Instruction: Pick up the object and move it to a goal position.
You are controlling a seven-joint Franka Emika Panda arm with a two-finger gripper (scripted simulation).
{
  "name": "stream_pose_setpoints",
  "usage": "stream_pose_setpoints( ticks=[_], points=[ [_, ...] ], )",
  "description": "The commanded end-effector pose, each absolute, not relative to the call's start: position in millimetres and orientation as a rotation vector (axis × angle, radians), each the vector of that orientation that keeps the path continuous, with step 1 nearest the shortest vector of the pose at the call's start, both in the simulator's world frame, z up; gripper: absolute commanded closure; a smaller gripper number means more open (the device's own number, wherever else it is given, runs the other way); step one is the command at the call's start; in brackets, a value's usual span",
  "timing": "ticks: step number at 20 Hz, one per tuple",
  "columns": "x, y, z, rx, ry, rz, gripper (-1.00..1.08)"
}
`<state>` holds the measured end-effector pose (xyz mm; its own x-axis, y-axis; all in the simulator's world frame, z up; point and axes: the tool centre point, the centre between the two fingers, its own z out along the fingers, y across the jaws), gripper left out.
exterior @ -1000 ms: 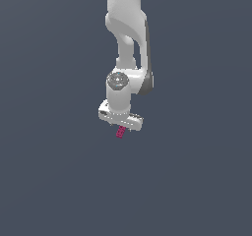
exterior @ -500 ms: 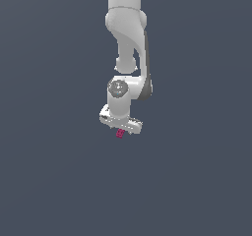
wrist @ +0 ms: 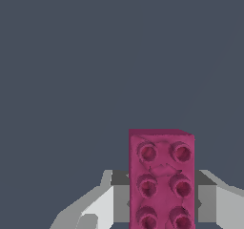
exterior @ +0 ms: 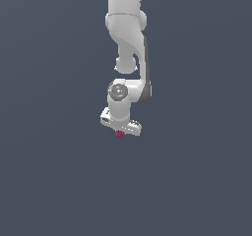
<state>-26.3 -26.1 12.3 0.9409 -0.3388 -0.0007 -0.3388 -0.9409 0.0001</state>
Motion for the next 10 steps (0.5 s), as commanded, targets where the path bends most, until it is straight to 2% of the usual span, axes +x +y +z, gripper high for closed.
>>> stream_pose_setpoints(
  ticks=[1,10],
  points=[
    [-26.0,-26.2,12.0,-3.095,0.54,0.0,1.08],
    [-26.8,-26.1,14.5,-3.095,0.54,0.0,1.08]
  ],
)
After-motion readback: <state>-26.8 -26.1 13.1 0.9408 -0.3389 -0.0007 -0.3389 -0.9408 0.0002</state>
